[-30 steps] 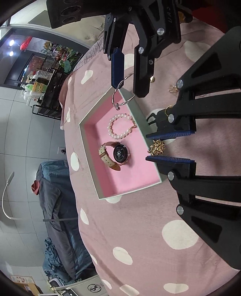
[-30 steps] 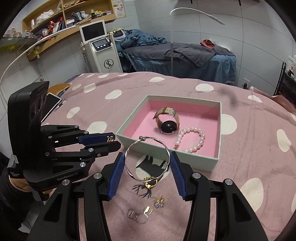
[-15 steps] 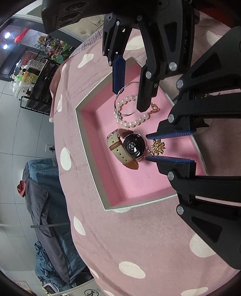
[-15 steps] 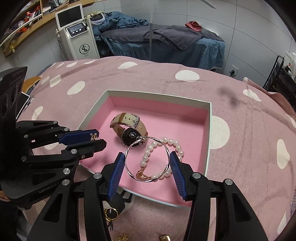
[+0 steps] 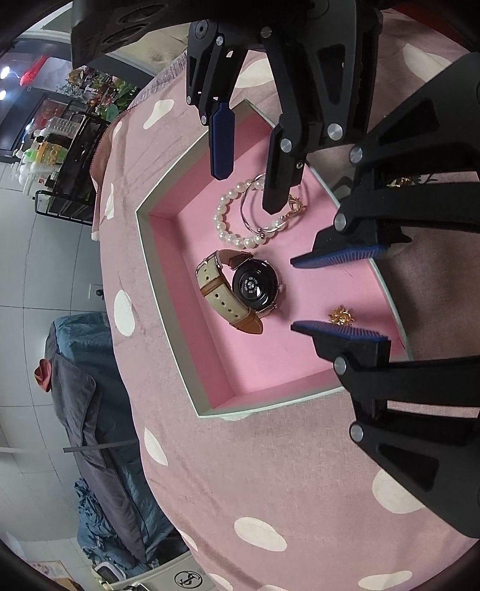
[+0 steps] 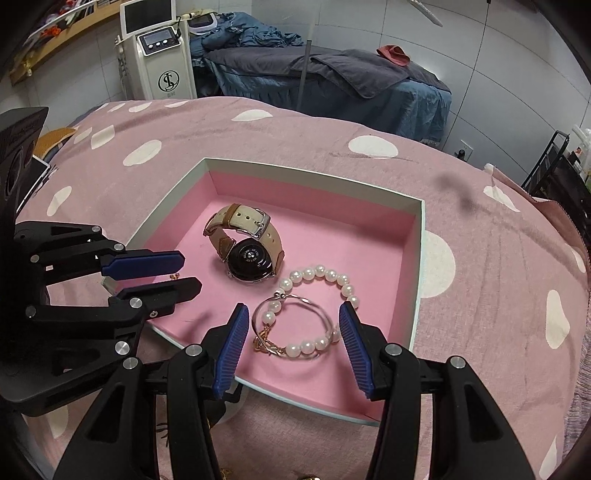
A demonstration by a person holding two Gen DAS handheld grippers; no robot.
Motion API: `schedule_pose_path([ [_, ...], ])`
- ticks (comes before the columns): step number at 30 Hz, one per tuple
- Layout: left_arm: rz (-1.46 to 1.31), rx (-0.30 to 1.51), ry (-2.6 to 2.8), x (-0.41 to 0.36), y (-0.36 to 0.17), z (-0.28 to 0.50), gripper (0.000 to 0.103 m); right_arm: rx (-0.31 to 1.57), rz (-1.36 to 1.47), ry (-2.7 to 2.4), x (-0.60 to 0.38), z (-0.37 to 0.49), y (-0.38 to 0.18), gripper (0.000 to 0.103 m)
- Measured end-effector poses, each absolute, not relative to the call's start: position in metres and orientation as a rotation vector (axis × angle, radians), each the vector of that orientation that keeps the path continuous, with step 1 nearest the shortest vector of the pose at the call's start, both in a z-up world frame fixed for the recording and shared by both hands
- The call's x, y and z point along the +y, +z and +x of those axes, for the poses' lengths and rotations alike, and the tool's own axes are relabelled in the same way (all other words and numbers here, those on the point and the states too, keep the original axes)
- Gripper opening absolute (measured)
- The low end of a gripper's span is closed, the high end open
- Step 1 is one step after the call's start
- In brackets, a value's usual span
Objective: Organize jewelry
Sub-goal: 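Carry the gold charm with the left tool into the box while the right tool drops the hoops in, then withdraw both open tools from the box toward the remaining jewelry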
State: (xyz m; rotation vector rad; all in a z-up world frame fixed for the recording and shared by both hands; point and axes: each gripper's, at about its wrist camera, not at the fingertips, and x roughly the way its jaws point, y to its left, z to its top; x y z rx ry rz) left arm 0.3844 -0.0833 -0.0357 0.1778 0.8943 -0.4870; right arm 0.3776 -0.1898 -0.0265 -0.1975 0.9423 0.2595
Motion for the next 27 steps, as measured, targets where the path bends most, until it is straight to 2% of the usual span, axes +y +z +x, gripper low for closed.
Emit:
schedule_pose_path([
  [2,0.182,0.865,-0.47,-0.08,-0.031,0.38,0.049,0.922,-0.199,0.264,-0.19,0.375,-0.022,0.05],
  [4,0.175,0.831,-0.47,-0.076,-0.024,0.375,0.068,0.885,-0.207,0.254,-0.192,0.37,-0.014,0.052],
  [6,0.17,0.796,-0.455,-0.071,-0.017,0.368,0.076,0.854,-0.201,0.241,-0.196,0.366,-0.007,0.06],
  [10,0.166,0.739,-0.404,-0.057,-0.007,0.349,0.089,0.801,-0.161,0.224,-0.209,0.353,0.008,0.065],
  [13,0.136,0.706,-0.392,-0.046,-0.002,0.329,0.096,0.771,-0.135,0.199,-0.219,0.338,0.014,0.073],
  [27,0.079,0.674,-0.386,-0.034,-0.016,0.24,0.097,0.749,-0.003,0.223,-0.24,0.253,0.002,0.081],
])
